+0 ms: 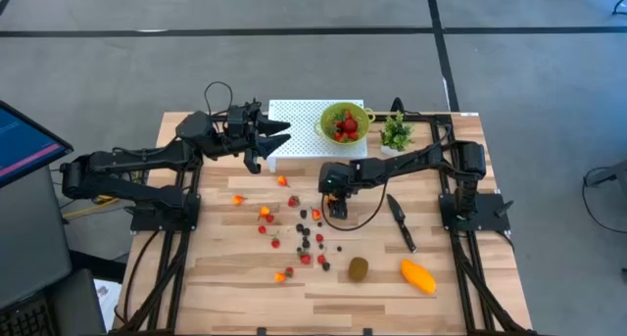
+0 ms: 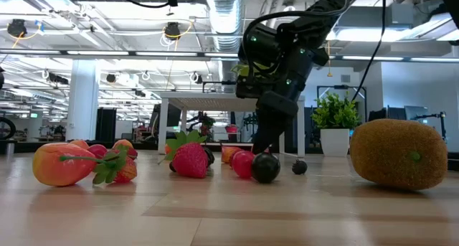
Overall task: Pick & Place Fruit
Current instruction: Put the yellow pear into the green strainer bowl
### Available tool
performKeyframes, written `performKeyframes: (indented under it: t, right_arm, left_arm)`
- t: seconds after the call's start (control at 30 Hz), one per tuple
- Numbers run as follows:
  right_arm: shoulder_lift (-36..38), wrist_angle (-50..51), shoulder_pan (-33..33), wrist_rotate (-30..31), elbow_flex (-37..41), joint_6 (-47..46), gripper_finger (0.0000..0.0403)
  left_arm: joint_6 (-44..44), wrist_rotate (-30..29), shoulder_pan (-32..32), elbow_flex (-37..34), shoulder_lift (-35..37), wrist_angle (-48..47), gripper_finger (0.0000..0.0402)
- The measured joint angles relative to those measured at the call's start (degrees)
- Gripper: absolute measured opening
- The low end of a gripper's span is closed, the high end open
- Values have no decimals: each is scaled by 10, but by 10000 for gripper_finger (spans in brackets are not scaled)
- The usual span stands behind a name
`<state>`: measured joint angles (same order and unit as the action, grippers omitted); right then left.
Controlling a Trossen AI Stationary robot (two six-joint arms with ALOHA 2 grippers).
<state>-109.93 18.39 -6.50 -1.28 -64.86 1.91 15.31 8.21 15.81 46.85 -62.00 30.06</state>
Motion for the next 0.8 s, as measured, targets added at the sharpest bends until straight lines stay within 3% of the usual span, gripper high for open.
performKeyframes:
  t: [0.43, 0.8]
  right_arm:
    - [0, 17, 1, -2, 0, -15, 124]
    - [0, 18, 1, -2, 0, -15, 104]
  left_arm:
    - [0, 0, 0, 0, 0, 0, 159]
    - [0, 0, 0, 0, 0, 0, 159]
